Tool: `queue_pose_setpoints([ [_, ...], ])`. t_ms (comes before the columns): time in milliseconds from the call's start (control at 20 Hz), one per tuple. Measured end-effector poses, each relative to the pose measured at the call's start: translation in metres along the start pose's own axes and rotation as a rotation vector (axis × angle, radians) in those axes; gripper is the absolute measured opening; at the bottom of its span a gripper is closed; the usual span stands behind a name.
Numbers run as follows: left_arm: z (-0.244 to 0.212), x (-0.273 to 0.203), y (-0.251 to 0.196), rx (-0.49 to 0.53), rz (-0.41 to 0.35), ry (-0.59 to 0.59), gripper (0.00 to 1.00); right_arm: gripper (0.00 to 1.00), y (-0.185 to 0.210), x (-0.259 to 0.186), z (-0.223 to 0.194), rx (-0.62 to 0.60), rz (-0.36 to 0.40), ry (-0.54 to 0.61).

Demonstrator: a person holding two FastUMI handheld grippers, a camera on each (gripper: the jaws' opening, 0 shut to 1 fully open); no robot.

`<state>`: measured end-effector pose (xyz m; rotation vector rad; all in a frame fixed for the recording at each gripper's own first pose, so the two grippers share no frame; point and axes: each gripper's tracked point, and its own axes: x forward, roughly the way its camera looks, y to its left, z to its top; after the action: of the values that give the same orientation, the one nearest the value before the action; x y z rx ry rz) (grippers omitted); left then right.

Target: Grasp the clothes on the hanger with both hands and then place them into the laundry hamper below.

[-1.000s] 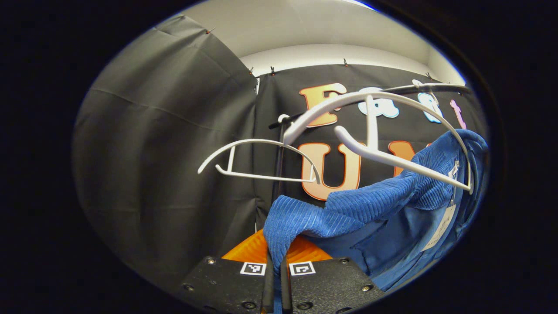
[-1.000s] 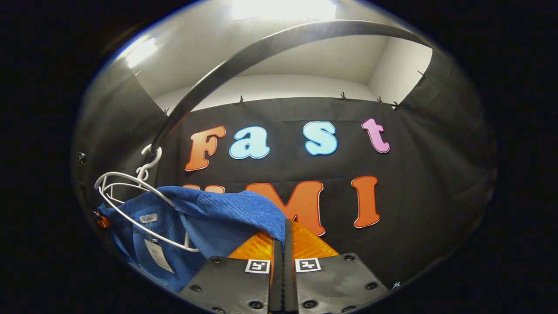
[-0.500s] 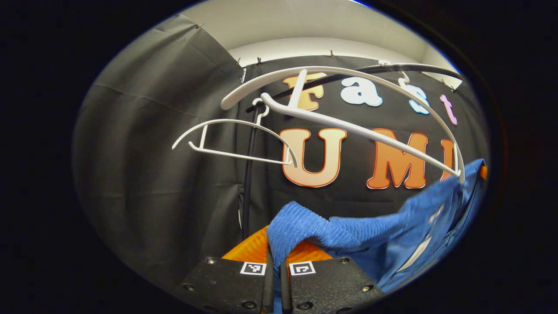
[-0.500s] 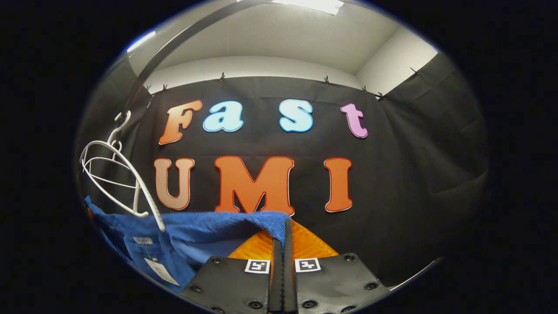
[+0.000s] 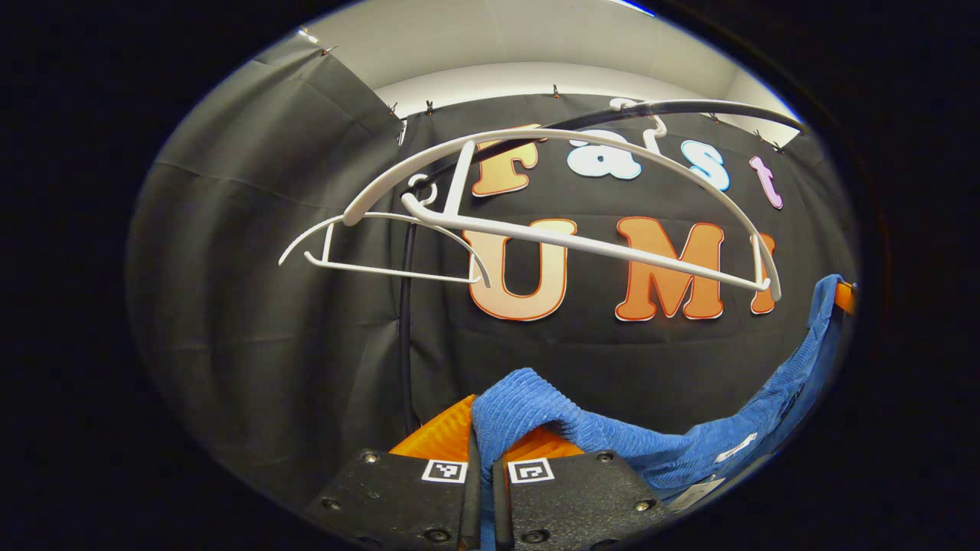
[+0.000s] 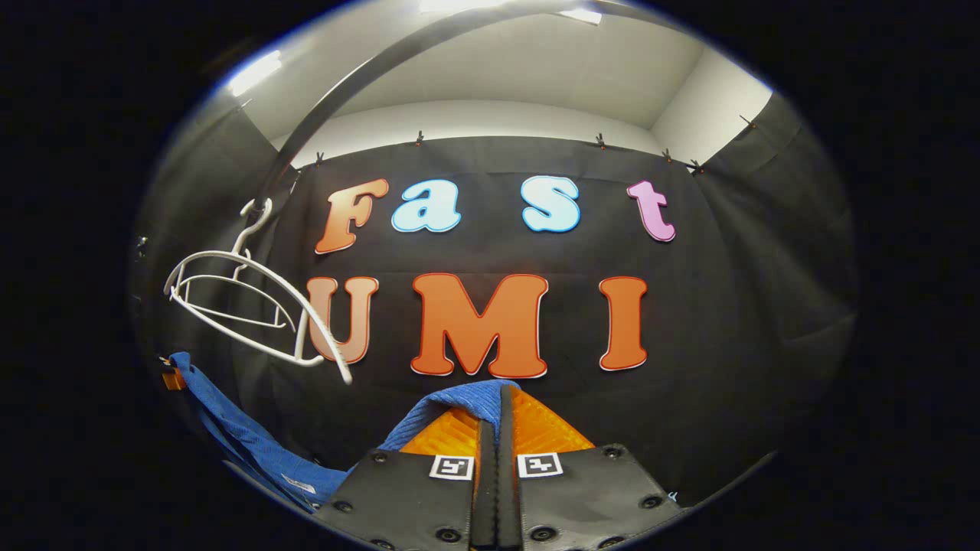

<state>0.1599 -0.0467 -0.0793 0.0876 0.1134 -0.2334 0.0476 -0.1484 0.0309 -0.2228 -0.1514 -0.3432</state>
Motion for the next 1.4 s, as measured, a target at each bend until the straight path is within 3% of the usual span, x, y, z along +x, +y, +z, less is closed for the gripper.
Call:
queue_pose_setpoints([
  [250, -0.001, -0.008, -0.03, -0.045, -0.052, 0.012, 0.06, 0.08, 0.076, -0.009, -0.019, 0.056, 0.195, 0.062],
  [350, -0.012, -0.011, -0.041, -0.075, -0.069, 0.034, 0.05, 0.02, 0.114, -0.024, -0.043, 0.13, 0.292, 0.132],
  [400, -0.02, -0.014, -0.048, -0.094, -0.079, 0.052, 0.07, 0.07, 0.128, -0.032, -0.061, 0.148, 0.322, 0.172],
  [650, -0.076, -0.031, -0.08, -0.163, -0.129, 0.182, 0.07, 0.08, 0.183, -0.058, -0.126, 0.207, 0.468, 0.342],
  [1050, -0.187, -0.04, -0.118, -0.256, -0.189, 0.475, 0.06, 0.07, 0.211, -0.073, -0.245, 0.19, 0.523, 0.647],
  [1250, -0.254, -0.069, -0.144, -0.364, -0.243, 0.706, 0.07, 0.08, 0.224, -0.101, -0.318, 0.237, 0.494, 0.839],
  [1400, -0.296, -0.081, -0.154, -0.354, -0.228, 0.806, 0.07, 0.08, 0.218, -0.122, -0.358, 0.232, 0.455, 0.955],
])
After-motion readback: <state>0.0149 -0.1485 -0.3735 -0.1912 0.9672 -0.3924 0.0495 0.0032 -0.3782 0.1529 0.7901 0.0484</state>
